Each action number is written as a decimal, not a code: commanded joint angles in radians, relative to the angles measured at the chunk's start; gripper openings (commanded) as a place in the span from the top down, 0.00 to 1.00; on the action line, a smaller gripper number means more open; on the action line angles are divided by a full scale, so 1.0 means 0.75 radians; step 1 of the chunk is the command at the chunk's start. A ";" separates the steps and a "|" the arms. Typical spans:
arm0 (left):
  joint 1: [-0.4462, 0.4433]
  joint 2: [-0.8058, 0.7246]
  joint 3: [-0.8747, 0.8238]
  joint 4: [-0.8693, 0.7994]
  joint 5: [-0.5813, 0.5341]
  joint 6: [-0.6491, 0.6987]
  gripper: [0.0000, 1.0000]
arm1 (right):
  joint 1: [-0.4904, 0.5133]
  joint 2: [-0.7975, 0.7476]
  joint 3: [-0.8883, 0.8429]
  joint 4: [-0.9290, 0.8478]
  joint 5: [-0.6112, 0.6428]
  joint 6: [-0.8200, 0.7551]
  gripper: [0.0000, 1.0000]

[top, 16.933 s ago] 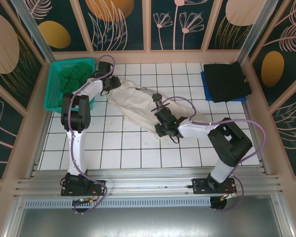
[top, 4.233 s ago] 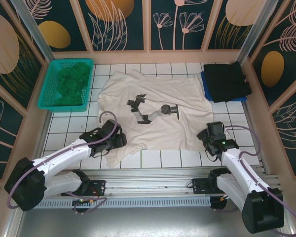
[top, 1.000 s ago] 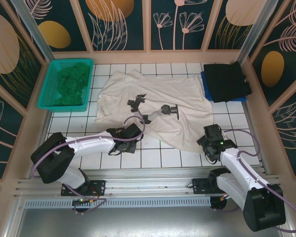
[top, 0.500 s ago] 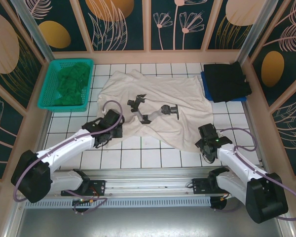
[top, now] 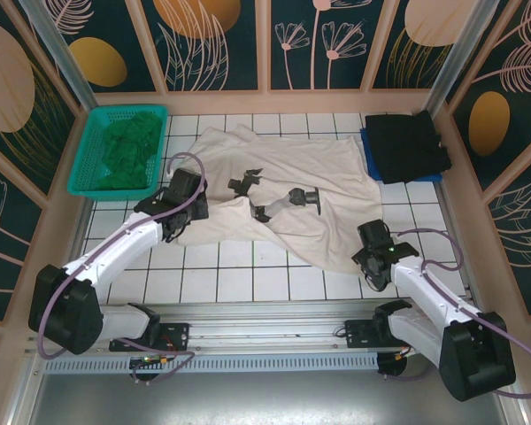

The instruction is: Fold and stack the t-shirts

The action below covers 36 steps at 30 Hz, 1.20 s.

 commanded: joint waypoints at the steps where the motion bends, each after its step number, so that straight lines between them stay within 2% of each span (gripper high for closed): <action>1: 0.012 0.014 0.087 0.028 -0.027 0.070 1.00 | -0.011 0.028 0.034 -0.095 0.067 0.038 0.35; 4: 0.025 0.015 0.116 0.024 -0.026 0.092 1.00 | -0.012 0.054 0.024 -0.077 0.057 0.065 0.36; 7: 0.027 0.020 0.125 0.027 -0.013 0.108 1.00 | -0.005 0.055 -0.018 0.035 -0.036 0.062 0.40; 9: 0.027 0.017 0.123 0.024 0.008 0.115 1.00 | 0.011 0.063 -0.031 0.039 -0.040 0.087 0.44; 11: 0.028 0.003 0.111 0.017 0.017 0.117 1.00 | 0.022 0.052 -0.033 0.033 -0.024 0.101 0.53; 17: 0.027 -0.077 0.049 -0.019 0.035 0.105 1.00 | 0.013 -0.065 0.018 -0.073 0.051 0.073 0.92; 19: 0.027 -0.106 0.047 -0.043 0.058 0.112 1.00 | 0.012 -0.101 0.088 -0.145 0.083 0.053 1.00; 23: 0.027 -0.165 -0.033 -0.067 0.132 0.129 1.00 | -0.003 -0.135 0.242 -0.216 0.131 -0.025 1.00; 26: 0.026 -0.122 -0.010 -0.049 0.165 0.145 1.00 | -0.048 -0.073 0.343 -0.177 0.129 -0.133 1.00; 36: 0.029 0.236 0.240 0.029 0.007 0.188 1.00 | -0.207 0.368 0.609 0.109 0.065 -0.482 1.00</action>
